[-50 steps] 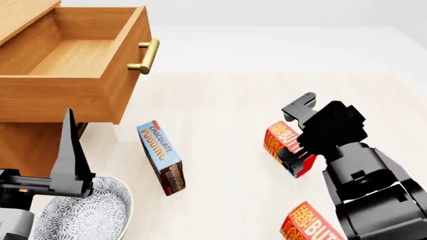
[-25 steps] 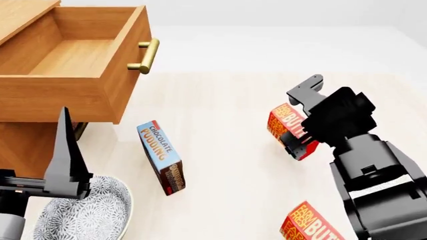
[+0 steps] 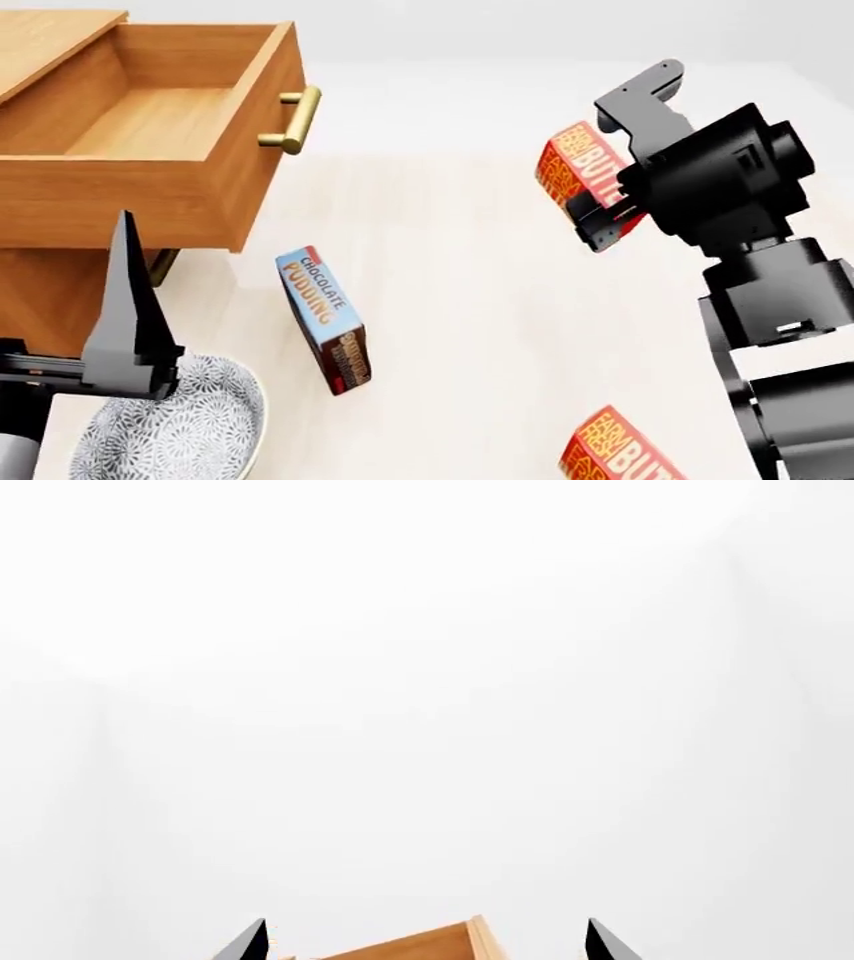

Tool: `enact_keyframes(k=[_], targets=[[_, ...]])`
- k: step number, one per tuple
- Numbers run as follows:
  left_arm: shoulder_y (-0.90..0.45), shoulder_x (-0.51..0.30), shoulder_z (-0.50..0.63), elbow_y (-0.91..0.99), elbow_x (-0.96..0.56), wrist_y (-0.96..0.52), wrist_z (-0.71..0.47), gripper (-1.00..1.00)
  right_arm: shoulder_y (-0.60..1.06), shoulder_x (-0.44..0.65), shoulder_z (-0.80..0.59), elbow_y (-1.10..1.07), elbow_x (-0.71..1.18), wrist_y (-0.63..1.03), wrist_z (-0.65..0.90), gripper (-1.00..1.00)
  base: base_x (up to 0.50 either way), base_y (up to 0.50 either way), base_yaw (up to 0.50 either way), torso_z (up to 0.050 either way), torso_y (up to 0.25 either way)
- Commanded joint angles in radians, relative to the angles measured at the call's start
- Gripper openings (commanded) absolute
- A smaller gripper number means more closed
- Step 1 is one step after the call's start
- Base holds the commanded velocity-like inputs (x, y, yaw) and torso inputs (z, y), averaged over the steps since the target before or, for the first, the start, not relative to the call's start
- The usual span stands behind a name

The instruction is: Put the butter at the front in the top drawer of the cabinet and close it.

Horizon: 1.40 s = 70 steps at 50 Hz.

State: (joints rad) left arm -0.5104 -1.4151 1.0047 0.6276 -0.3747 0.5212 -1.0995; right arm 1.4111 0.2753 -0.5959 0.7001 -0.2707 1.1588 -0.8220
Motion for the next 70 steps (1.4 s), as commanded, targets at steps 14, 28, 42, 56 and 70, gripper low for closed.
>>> enact_keyframes(k=[14,28,42,56,70], targets=[[-0.007,-0.018,-0.018,0.012,-0.011,0.023,0.000,1.00,0.105,0.042,-0.021,-0.209,-0.034,0.088,-0.048,-1.00,0.00,0.00,0.00,-0.002,0.180],[-0.007,-0.035,-0.026,0.039,-0.002,0.018,-0.008,1.00,0.119,0.065,-0.026,-0.298,-0.047,0.132,-0.062,-1.00,0.00,0.00,0.00,-0.005,0.234],[-0.014,-0.041,-0.027,0.124,0.054,-0.120,0.007,1.00,0.062,0.137,-0.033,-0.631,-0.106,0.219,-0.061,-1.00,0.00,0.00,0.00,0.000,0.001],[-0.195,0.027,-0.113,0.150,-0.007,-0.415,0.307,1.00,0.031,0.218,-0.062,-0.867,-0.168,0.251,-0.061,-1.00,0.00,0.00,0.00,0.000,0.001],[-0.690,0.244,-0.169,0.173,-0.071,-0.964,0.871,1.00,-0.024,0.274,-0.093,-0.970,-0.239,0.062,0.064,-1.00,0.00,0.00,0.00,0.000,0.001]])
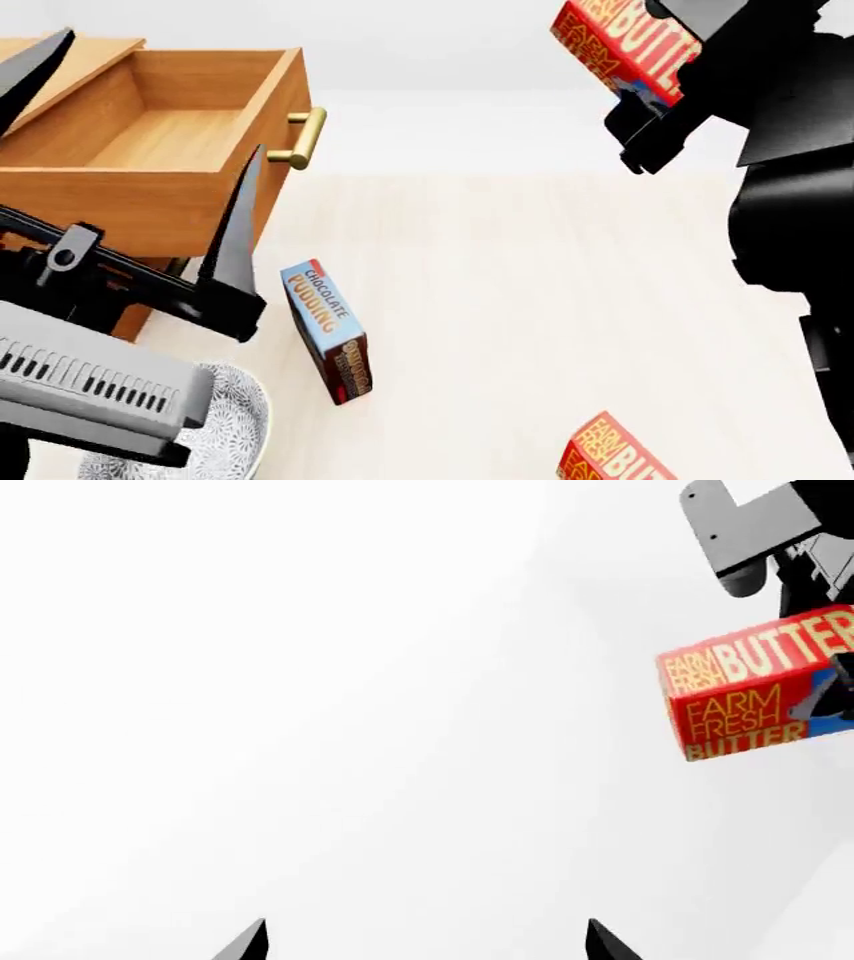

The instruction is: Put the butter at the front in the top drawer of the cabinet and close it.

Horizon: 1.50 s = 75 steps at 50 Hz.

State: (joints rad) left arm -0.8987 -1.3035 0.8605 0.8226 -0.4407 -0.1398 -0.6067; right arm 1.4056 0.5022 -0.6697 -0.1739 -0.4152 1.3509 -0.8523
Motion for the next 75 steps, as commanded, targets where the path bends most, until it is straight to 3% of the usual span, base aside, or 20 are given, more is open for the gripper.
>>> enact_keyframes(k=[1,10,16,22,30,41,55,75], targets=[[-0.334,0.150,-0.009,-0.041,0.030,-0.310,0.433,1.00,-0.022,0.051,-0.020,-0.097,-0.100,-0.144,0.107,-1.00,0.00,0.00,0.00,0.000,0.000],[-0.516,0.276,0.078,-0.195,0.177,-0.310,0.722,1.00,-0.046,0.120,-0.076,-0.100,-0.151,-0.308,0.193,-1.00,0.00,0.00,0.00,0.000,0.001],[-0.594,0.317,0.132,-0.272,0.234,-0.275,0.871,1.00,-0.051,0.158,-0.112,-0.095,-0.190,-0.402,0.255,-1.00,0.00,0.00,0.00,0.000,0.002],[-0.652,0.342,0.179,-0.375,0.318,-0.151,0.986,1.00,-0.059,0.203,-0.150,-0.095,-0.225,-0.482,0.295,-1.00,0.00,0.00,0.00,0.000,0.002],[-0.707,0.372,0.210,-0.436,0.349,-0.093,1.092,1.00,-0.060,0.270,-0.194,-0.098,-0.275,-0.612,0.370,-1.00,0.00,0.00,0.00,0.002,0.001],[-0.705,0.393,0.221,-0.477,0.358,-0.029,1.108,1.00,-0.082,0.374,-0.212,-0.115,-0.307,-0.769,0.485,-1.00,0.00,0.00,0.00,0.000,0.001],[-0.653,0.399,0.226,-0.506,0.359,0.033,1.064,1.00,-0.129,0.432,-0.252,-0.159,-0.360,-0.782,0.479,-1.00,0.00,0.00,0.00,0.000,0.001],[-0.554,0.404,0.253,-0.524,0.391,0.116,0.985,1.00,-0.214,0.412,-0.265,-0.255,-0.336,-0.684,0.394,-1.00,0.00,0.00,0.00,0.000,0.002]])
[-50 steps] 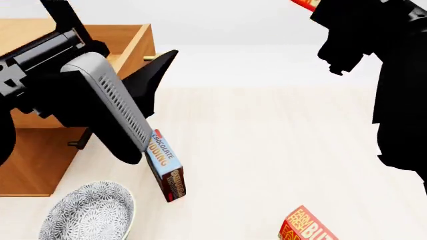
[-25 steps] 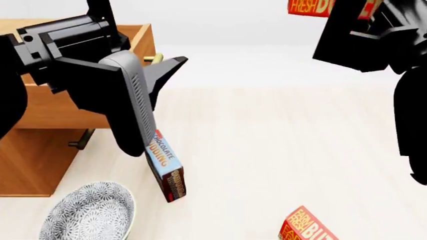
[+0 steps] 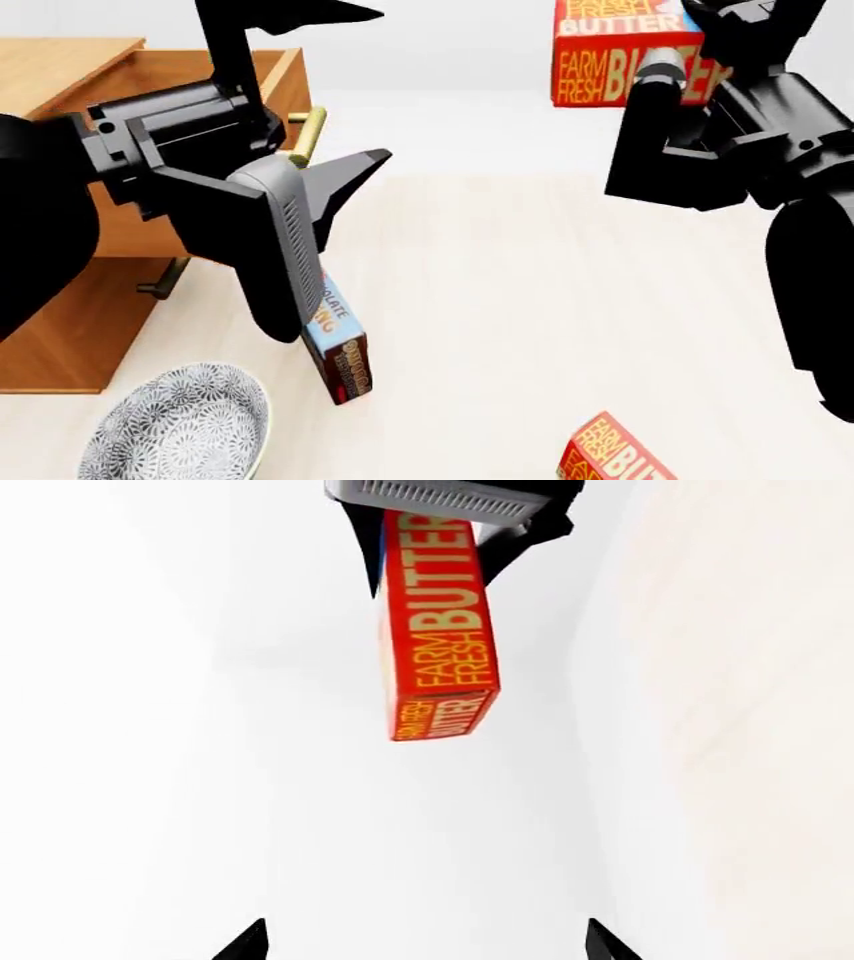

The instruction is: Put the butter at the front in the top drawer of the cabinet and close it.

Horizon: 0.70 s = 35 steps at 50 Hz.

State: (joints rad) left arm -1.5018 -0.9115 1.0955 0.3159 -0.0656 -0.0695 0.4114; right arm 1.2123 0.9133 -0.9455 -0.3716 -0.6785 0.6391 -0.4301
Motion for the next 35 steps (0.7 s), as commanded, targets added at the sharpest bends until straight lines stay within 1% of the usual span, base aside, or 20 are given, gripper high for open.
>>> enact_keyframes(k=[1,15,35], targets=[[0.053,0.014,0.022,-0.019,0.019,0.050,-0.035,1.00,-0.024,0.001,0.010,-0.062,-0.074,0.032,-0.031,-1.00,0.00,0.00,0.00,0.000,0.000],[0.087,0.045,0.052,-0.035,0.033,0.060,-0.036,1.00,-0.037,-0.004,0.007,-0.099,-0.081,0.050,-0.051,-1.00,0.00,0.00,0.00,0.001,0.001],[0.092,0.093,0.038,-0.071,0.017,0.060,-0.063,1.00,-0.055,-0.034,-0.002,-0.136,-0.082,0.068,-0.076,-1.00,0.00,0.00,0.00,0.001,0.001]])
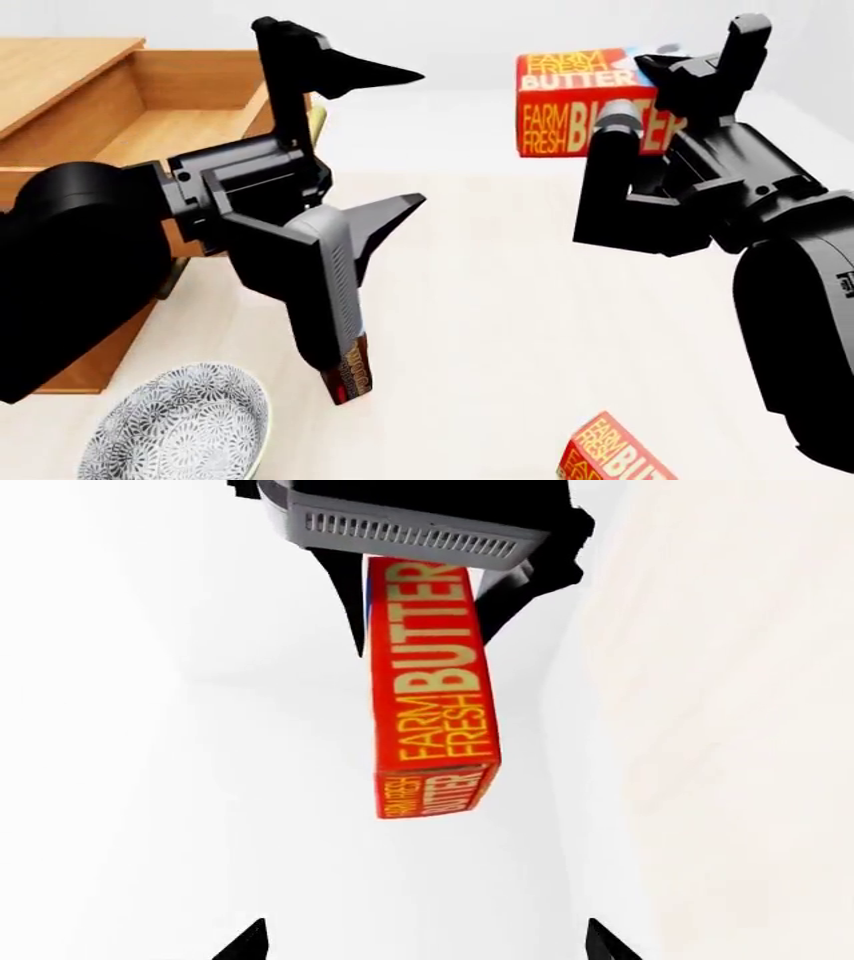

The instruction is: Put the butter at the front in the top drawer of the cabinet and close it.

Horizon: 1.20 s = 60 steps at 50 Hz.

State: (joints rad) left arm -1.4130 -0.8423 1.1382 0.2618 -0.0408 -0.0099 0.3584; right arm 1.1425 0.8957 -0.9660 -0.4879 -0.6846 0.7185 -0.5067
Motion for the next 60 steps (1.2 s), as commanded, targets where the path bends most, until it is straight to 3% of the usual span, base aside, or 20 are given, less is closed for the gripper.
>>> enact_keyframes(k=[1,60], targets=[[0.003,0.026,-0.005,-0.018,-0.007,0.001,-0.011,1.00,0.017,-0.018,0.019,-0.020,-0.075,-0.011,0.000,-1.00,0.00,0.00,0.00,0.000,0.010],[0.034,0.093,0.012,-0.088,0.011,0.074,-0.025,1.00,0.013,-0.090,0.002,-0.091,-0.068,0.005,-0.065,-1.00,0.00,0.00,0.00,0.000,0.001]])
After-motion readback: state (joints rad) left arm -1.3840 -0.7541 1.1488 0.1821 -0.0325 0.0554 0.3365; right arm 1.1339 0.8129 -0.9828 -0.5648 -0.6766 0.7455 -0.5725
